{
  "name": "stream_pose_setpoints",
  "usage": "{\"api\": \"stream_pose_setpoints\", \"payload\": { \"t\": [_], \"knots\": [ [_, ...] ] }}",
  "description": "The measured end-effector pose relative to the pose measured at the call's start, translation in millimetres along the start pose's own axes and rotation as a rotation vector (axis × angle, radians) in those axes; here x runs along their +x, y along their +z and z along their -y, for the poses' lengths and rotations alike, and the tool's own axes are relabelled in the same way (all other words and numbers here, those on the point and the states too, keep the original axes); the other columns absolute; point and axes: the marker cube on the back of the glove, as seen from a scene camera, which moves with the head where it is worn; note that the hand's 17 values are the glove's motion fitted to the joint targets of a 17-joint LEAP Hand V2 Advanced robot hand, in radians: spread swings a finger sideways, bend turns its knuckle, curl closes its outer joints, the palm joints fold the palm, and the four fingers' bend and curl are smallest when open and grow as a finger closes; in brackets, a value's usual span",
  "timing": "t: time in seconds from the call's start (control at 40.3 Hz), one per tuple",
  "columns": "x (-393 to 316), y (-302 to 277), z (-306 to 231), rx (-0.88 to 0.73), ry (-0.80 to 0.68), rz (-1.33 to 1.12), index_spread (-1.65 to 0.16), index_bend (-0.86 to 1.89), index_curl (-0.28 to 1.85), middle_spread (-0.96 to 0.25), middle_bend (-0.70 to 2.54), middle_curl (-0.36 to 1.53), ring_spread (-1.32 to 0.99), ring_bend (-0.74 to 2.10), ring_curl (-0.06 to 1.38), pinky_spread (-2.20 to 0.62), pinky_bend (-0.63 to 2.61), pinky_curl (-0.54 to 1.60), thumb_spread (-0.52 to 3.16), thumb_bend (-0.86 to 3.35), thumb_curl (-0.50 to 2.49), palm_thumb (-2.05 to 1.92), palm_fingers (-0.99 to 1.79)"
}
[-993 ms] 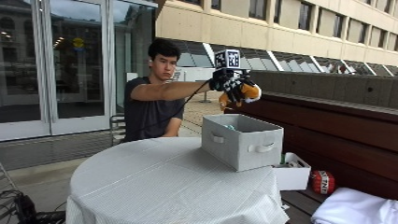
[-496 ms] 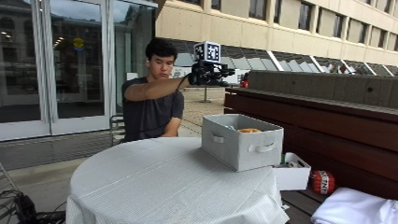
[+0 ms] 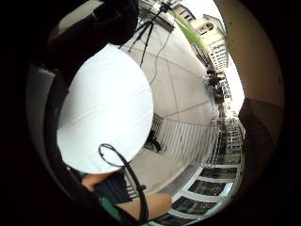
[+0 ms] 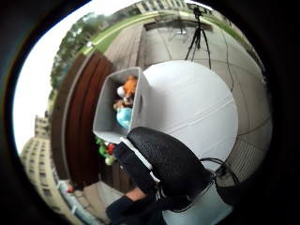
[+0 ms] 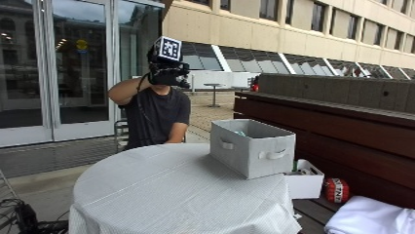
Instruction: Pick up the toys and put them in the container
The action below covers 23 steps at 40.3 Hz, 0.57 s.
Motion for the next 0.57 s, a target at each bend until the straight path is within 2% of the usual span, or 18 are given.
{"api": "stream_pose_setpoints", "payload": {
  "t": [0.05,0.149,0.273,0.422,0.571],
  "knots": [
    [6.8,1.2,-8.5,-0.007,0.018,-0.023,-0.28,0.09,0.13,-0.01,0.16,0.37,-0.01,0.34,0.21,-0.01,1.13,0.37,1.03,-0.1,0.27,-0.14,-0.21],
    [10.1,-4.0,-35.1,-0.133,0.109,-0.051,-0.28,0.08,0.13,-0.01,0.16,0.36,0.0,0.32,0.22,0.0,1.12,0.36,1.04,-0.1,0.25,-0.13,-0.2],
    [27.3,7.4,-45.7,-0.011,0.001,-0.073,-0.28,0.08,0.13,-0.01,0.16,0.35,0.0,0.3,0.22,0.0,1.11,0.36,1.05,-0.1,0.22,-0.14,-0.19],
    [36.2,10.3,-66.8,-0.04,-0.015,-0.088,-0.28,0.08,0.13,-0.01,0.17,0.35,0.0,0.28,0.23,0.01,1.11,0.35,1.05,-0.1,0.2,-0.13,-0.18],
    [32.3,5.4,-96.1,-0.199,0.15,-0.061,-0.28,0.08,0.13,-0.01,0.17,0.34,0.0,0.26,0.24,0.01,1.08,0.34,1.05,-0.09,0.18,-0.13,-0.18]
  ]
}}
